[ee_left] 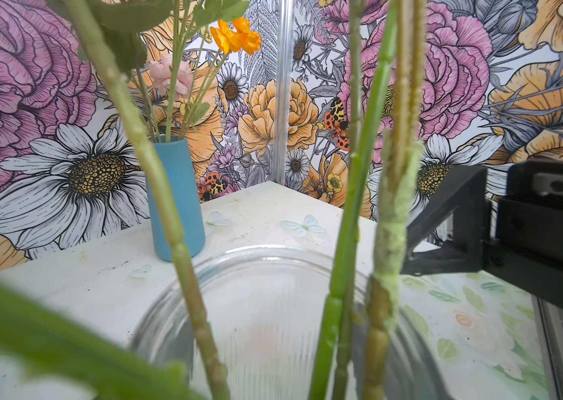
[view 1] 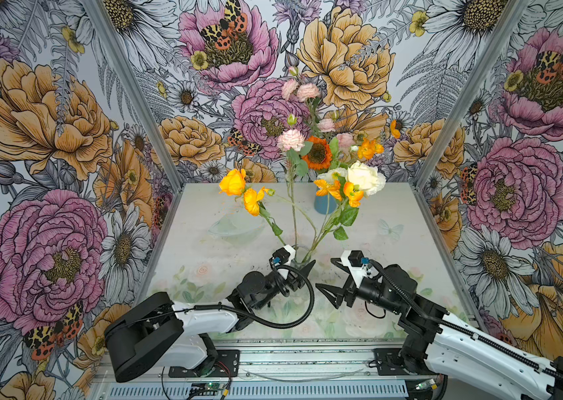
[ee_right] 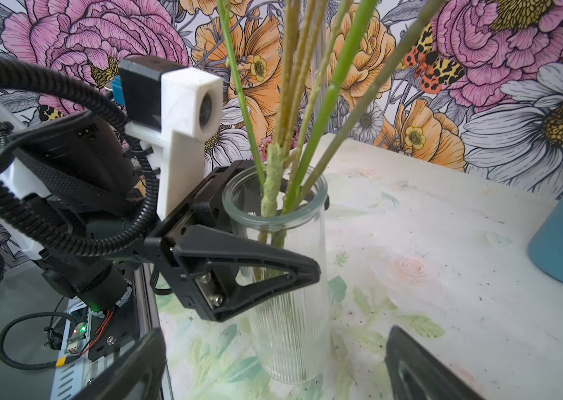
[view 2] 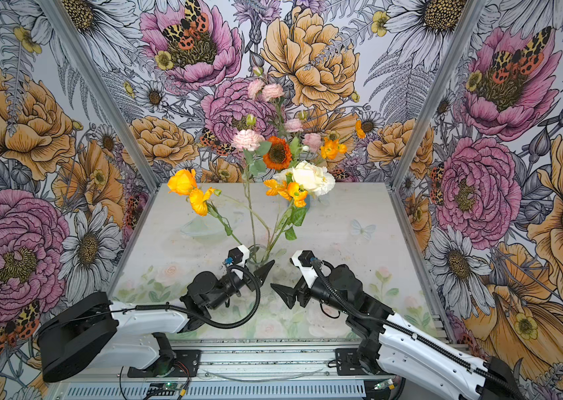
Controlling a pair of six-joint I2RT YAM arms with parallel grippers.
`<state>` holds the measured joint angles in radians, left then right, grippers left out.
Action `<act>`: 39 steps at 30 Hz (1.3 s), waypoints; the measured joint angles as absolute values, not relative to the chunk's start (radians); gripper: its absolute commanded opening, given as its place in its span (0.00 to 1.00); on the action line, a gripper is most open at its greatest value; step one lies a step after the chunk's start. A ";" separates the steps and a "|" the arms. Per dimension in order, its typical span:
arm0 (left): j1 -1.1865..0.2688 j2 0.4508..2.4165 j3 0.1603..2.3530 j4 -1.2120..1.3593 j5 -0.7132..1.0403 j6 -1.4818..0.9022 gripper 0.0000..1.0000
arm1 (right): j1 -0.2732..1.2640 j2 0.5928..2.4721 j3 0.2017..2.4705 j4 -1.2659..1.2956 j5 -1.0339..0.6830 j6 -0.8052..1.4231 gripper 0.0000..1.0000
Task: Arrange the flowers into the vase
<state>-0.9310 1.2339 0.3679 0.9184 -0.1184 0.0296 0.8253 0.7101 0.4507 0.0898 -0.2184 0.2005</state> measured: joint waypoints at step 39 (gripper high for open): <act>-0.315 1.153 0.694 0.556 0.101 0.004 0.28 | 0.688 1.363 0.814 0.299 -0.560 0.033 0.99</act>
<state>-0.3153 1.1530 0.6937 0.5560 0.1009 0.0044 0.6876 1.3632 0.8143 0.2989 -0.5602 0.0330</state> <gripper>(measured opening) 0.705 0.995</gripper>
